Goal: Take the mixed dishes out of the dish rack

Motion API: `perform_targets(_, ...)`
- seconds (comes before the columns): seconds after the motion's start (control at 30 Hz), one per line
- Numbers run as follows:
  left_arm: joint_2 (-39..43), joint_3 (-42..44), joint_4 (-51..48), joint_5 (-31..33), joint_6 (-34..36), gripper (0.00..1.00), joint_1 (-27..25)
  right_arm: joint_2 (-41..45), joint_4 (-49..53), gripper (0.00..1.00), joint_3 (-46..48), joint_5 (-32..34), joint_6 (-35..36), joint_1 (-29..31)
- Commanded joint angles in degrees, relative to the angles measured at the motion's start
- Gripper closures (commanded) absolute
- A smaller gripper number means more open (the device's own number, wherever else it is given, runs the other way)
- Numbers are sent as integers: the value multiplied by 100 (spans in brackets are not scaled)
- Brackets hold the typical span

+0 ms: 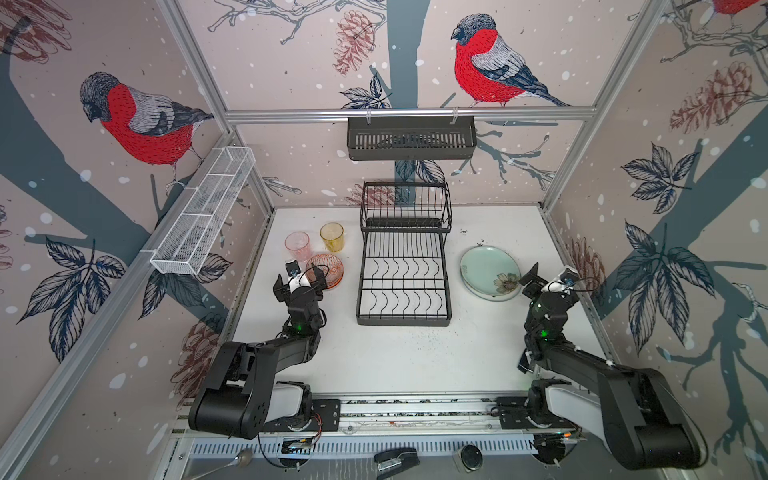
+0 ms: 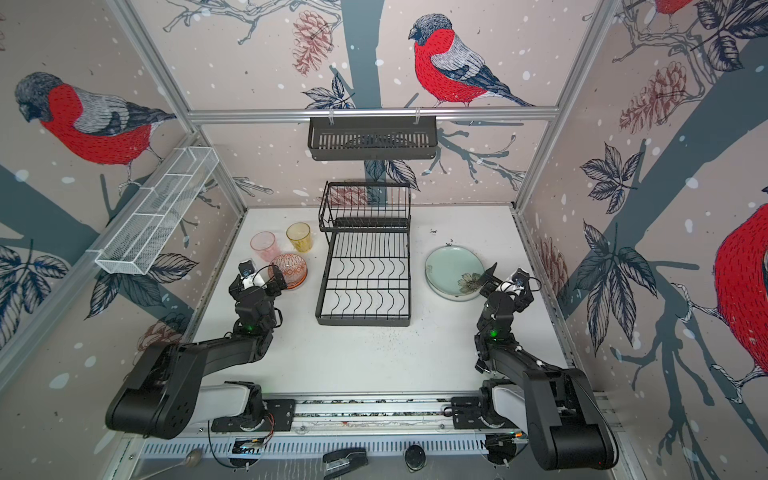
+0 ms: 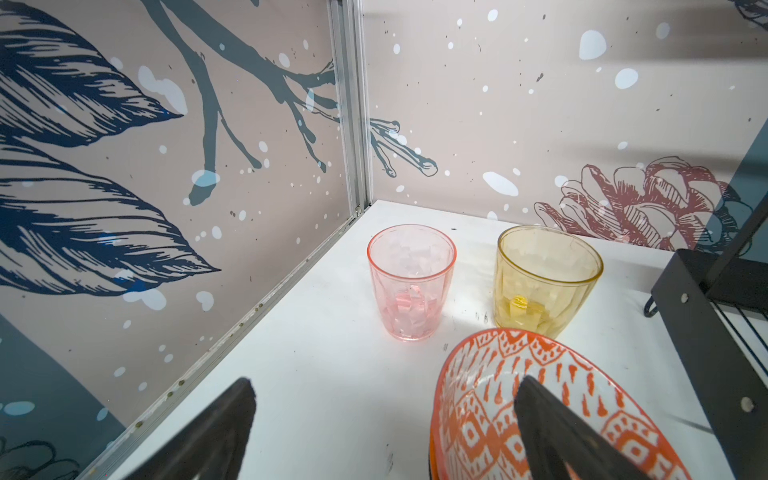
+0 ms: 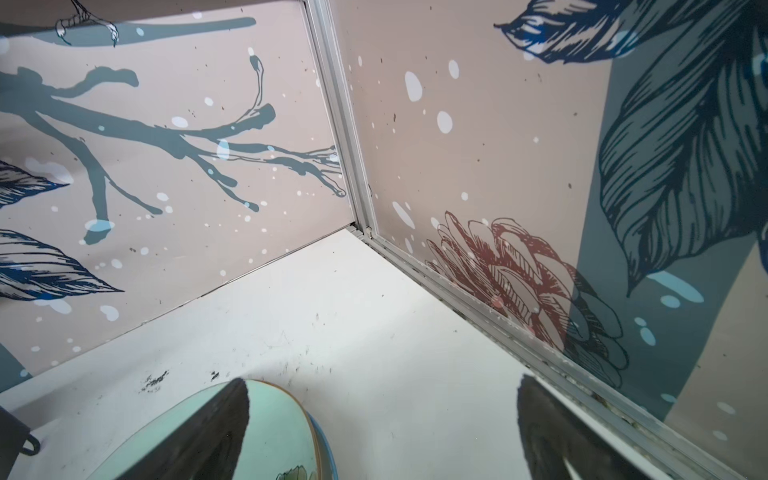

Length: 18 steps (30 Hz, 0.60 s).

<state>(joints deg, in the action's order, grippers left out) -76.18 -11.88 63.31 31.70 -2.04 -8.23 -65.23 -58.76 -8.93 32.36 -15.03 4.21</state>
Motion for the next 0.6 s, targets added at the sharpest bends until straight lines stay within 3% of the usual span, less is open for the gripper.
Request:
perform_targets(0.0, -135, -1, 637, 1, 111, 3, 40, 94, -181, 1, 22, 219, -34, 23)
perform_targets(0.17, -419, -190, 532, 29, 64, 3, 76, 228, -157, 1, 187, 333, -8, 25)
perform_targets(0.57, -835, -328, 533, -66, -64, 3, 208, -500, -491, 1, 1, 236, 238, -20)
